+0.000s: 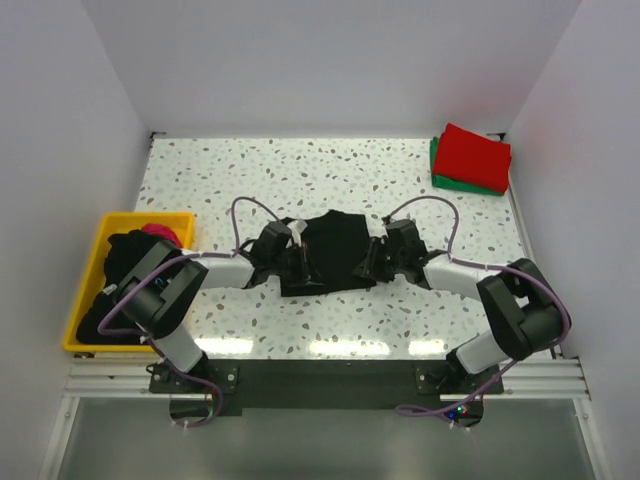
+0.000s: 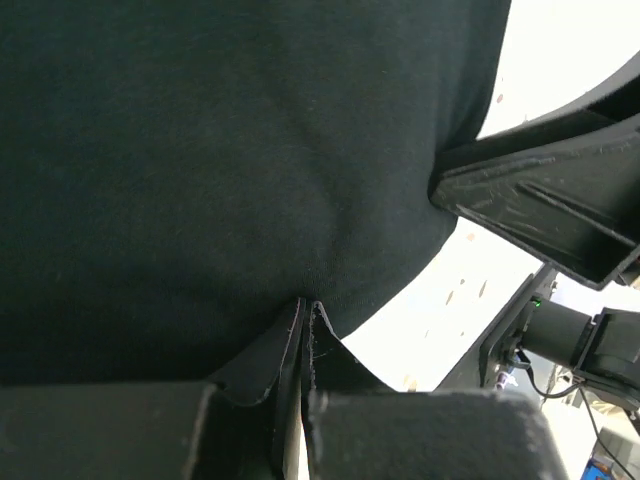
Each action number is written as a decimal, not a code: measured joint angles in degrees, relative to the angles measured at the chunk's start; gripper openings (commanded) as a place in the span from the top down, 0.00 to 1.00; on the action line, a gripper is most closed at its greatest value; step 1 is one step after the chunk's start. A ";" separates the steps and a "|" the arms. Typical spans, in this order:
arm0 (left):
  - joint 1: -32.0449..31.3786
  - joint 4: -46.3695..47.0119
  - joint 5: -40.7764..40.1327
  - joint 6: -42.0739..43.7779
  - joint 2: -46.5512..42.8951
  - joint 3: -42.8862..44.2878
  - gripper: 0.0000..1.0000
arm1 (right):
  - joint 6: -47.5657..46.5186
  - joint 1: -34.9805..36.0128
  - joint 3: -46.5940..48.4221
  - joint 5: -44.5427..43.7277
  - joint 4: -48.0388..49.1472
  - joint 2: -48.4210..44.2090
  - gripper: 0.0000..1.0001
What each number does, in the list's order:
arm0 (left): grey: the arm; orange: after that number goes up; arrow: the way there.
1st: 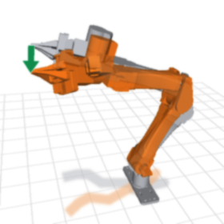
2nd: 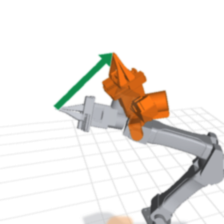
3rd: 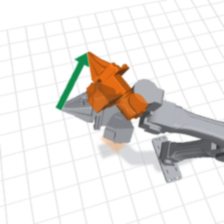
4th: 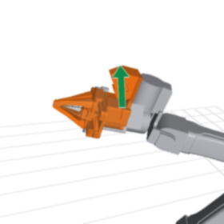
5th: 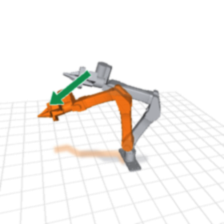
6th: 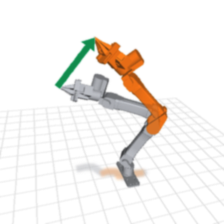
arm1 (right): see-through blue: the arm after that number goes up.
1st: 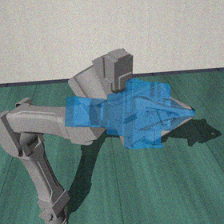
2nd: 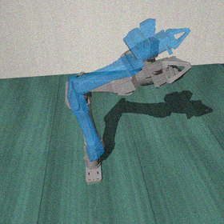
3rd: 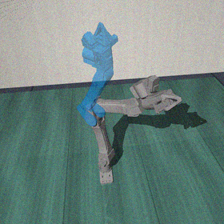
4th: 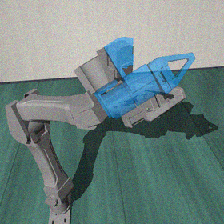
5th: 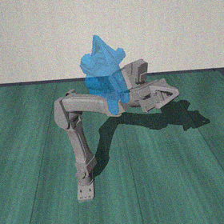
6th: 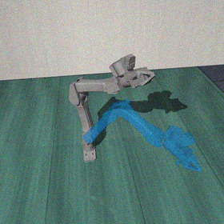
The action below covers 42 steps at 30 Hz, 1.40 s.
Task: Fold and stack the t-shirts
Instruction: Fold the tshirt, then neatly place the folded tshirt to the corner
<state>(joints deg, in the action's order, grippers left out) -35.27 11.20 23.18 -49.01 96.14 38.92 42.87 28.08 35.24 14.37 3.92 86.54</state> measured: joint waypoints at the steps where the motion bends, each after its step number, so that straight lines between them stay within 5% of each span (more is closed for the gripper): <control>1: 0.00 0.87 0.04 -0.31 -0.04 -0.44 0.96 | -0.31 0.02 0.48 -0.76 -0.24 0.17 0.64; 11: -0.07 -1.92 -0.94 -0.68 -5.22 -1.90 0.93 | -3.17 0.35 2.49 -5.99 -10.08 -5.79 0.54; 17: -1.33 -5.25 -0.15 0.72 -5.92 4.55 0.92 | -5.95 -0.66 9.01 -8.92 -16.00 -12.13 0.48; 26: -5.35 -1.79 1.38 0.57 6.93 13.75 0.95 | -8.59 -11.04 16.94 -2.67 -13.44 0.96 0.39; 30: -6.08 0.63 2.03 -1.33 12.55 13.62 0.96 | -10.03 -10.84 19.15 0.15 -12.41 6.97 0.34; 42: -6.86 2.10 0.83 -2.19 8.35 9.33 0.95 | -13.33 -5.05 20.37 -2.69 -11.37 13.57 0.34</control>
<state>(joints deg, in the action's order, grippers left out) -42.13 13.30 24.01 -51.20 104.49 48.25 29.54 23.03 55.61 11.68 -7.44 100.12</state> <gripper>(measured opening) 0.052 0.666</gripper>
